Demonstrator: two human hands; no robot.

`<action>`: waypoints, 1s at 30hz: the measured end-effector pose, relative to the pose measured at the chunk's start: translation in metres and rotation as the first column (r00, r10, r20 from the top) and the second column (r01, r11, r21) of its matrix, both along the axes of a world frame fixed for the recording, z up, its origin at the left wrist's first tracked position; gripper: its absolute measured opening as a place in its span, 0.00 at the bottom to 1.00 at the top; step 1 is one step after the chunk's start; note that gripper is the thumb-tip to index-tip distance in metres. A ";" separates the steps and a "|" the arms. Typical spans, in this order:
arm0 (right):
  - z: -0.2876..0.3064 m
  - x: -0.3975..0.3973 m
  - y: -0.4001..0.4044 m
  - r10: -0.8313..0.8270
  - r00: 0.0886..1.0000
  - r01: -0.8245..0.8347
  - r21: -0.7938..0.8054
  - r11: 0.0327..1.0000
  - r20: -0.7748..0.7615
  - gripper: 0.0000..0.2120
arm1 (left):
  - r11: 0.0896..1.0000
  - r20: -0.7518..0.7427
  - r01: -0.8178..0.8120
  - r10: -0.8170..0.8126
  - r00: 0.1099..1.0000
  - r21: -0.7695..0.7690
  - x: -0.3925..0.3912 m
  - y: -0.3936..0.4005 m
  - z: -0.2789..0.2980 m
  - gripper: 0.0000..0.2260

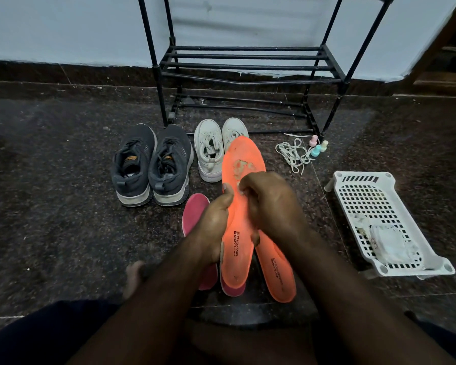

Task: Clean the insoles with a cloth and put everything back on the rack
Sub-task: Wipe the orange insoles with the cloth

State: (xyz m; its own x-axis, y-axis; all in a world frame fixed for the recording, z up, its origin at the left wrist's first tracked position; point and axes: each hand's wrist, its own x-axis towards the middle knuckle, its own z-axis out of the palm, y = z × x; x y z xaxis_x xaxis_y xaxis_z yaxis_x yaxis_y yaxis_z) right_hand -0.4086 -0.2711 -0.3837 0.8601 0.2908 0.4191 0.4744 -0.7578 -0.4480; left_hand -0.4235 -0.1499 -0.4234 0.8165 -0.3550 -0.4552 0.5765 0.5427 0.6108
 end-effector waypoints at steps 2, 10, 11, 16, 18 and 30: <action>0.001 0.009 -0.012 -0.128 0.992 0.128 0.035 0.991 0.003 0.09 | 0.998 0.016 0.058 -0.058 0.998 -0.004 -0.002 0.002 0.001 0.28; 0.006 -0.007 0.001 -0.002 1.000 0.002 0.030 1.000 0.001 0.08 | 1.000 0.011 0.011 -0.011 1.000 0.016 0.000 0.001 0.005 0.28; 0.005 -0.001 -0.003 -0.047 0.999 0.047 0.030 0.998 0.004 0.08 | 0.999 0.012 0.031 -0.031 0.999 0.009 -0.001 0.002 0.005 0.27; 0.011 0.009 -0.020 -0.242 0.967 0.250 0.128 0.960 -0.075 0.12 | 0.995 0.028 0.103 -0.102 0.994 -0.014 -0.006 0.005 0.009 0.31; 0.014 0.002 -0.014 -0.172 0.977 0.190 0.145 0.971 -0.128 0.13 | 0.992 0.031 0.119 -0.118 0.993 -0.038 -0.006 0.005 0.011 0.30; 0.010 -0.010 0.004 -0.035 0.999 0.036 0.061 0.997 -0.009 0.12 | 0.987 -0.054 -0.012 0.004 0.999 -0.158 0.000 0.003 0.008 0.25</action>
